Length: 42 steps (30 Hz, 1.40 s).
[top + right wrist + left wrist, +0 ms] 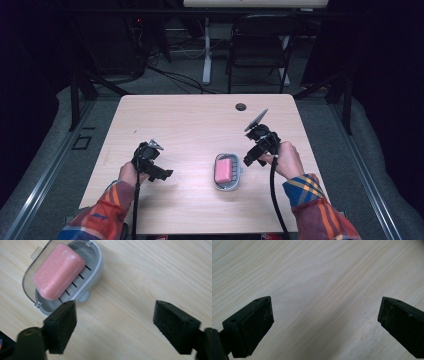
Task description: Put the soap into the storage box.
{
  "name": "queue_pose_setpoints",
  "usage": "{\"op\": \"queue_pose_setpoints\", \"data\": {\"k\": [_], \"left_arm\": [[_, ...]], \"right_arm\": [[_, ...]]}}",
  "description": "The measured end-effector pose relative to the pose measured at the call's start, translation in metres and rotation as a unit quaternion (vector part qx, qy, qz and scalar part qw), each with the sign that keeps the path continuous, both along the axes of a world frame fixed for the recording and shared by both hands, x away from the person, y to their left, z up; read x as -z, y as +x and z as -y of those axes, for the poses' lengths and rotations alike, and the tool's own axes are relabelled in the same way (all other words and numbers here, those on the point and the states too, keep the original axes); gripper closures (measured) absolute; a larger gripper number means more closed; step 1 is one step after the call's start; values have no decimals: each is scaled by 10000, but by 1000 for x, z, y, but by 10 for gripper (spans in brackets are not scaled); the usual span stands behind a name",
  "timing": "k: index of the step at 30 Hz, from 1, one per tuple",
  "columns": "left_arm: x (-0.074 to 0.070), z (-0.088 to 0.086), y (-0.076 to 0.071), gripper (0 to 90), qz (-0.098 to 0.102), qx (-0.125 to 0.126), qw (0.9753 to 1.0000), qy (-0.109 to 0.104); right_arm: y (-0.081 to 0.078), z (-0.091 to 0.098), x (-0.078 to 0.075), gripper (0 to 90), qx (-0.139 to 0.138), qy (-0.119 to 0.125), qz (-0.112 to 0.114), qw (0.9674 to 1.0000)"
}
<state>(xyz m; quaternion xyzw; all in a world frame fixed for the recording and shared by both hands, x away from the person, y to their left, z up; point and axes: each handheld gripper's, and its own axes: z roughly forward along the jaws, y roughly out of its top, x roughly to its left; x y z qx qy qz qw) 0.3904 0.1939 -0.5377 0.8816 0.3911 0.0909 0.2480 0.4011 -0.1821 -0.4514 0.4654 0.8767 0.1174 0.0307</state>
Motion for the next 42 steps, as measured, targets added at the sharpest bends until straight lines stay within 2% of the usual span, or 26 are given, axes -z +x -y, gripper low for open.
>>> {"op": "queue_pose_setpoints", "data": {"k": [1,2,3,5,6,7,9,11,13,18,19,22,23,24,25,26,28,29,30,32,33,34,36,37,42], "left_arm": [[0,0,0,2,-9,14,10000,13],[0,1,-1,2,9,6,10000,11],[-1,1,-1,2,26,2,10000,19],[-1,0,-2,2,19,-3,10000,6],[-1,0,-2,2,19,-3,10000,6],[-2,0,-2,1,17,-7,10000,0],[-1,0,-2,2,28,-44,10000,-33],[-1,0,-2,1,2,-41,10000,-10],[-1,1,-2,2,-19,-35,10000,-3],[0,1,-3,1,-27,-70,10000,-12],[0,1,-4,2,-36,-55,10000,3],[0,1,-4,2,-40,-65,10000,10],[0,1,-4,2,-36,-82,10000,1],[0,1,-4,2,-36,-82,10000,1],[0,1,-4,1,-38,-79,10000,0],[0,1,-4,1,-34,-85,10000,-5],[0,1,-4,1,-44,-84,10000,-11],[0,0,-4,1,-58,-76,10000,3],[1,0,-4,1,-54,-93,9999,5],[0,0,-4,1,-53,-90,9999,10],[0,0,-4,2,-67,-77,9999,-5],[0,0,-4,1,-67,-77,9999,-5],[-1,0,-5,2,-38,-69,10000,-1],[-2,-1,-6,1,-4,-78,10000,-41],[-2,-2,-4,1,14,-66,9999,-154]], "right_arm": [[-2,10,-1,146,104,144,151,9997],[-4,15,-1,142,179,180,223,9994],[-4,22,-3,132,132,143,219,9996],[-9,31,-2,109,252,216,371,9988],[-9,31,-2,109,252,216,371,9988],[-14,41,-1,64,258,182,420,9986],[-17,45,-1,45,224,170,393,9988],[-26,57,3,7,284,228,585,9976],[-30,66,5,0,286,191,636,9974],[-39,82,13,0,446,356,802,9951],[-44,89,20,0,498,418,822,9945],[-48,95,28,0,556,423,820,9942],[-51,101,36,0,598,435,838,9937],[-51,101,36,0,598,435,838,9937],[-55,106,45,0,631,457,825,9935],[-55,106,45,0,631,457,825,9935],[-59,114,57,0,664,513,855,9928],[-59,114,57,0,664,513,855,9928],[-62,119,65,0,720,578,861,9920],[-63,121,69,0,753,562,821,9922],[-64,124,77,0,802,515,688,9931],[-65,127,80,0,793,569,672,9930],[-65,128,82,0,791,503,680,9933],[-65,131,86,0,810,451,582,9940],[-63,138,94,0,818,377,427,9950]]}}
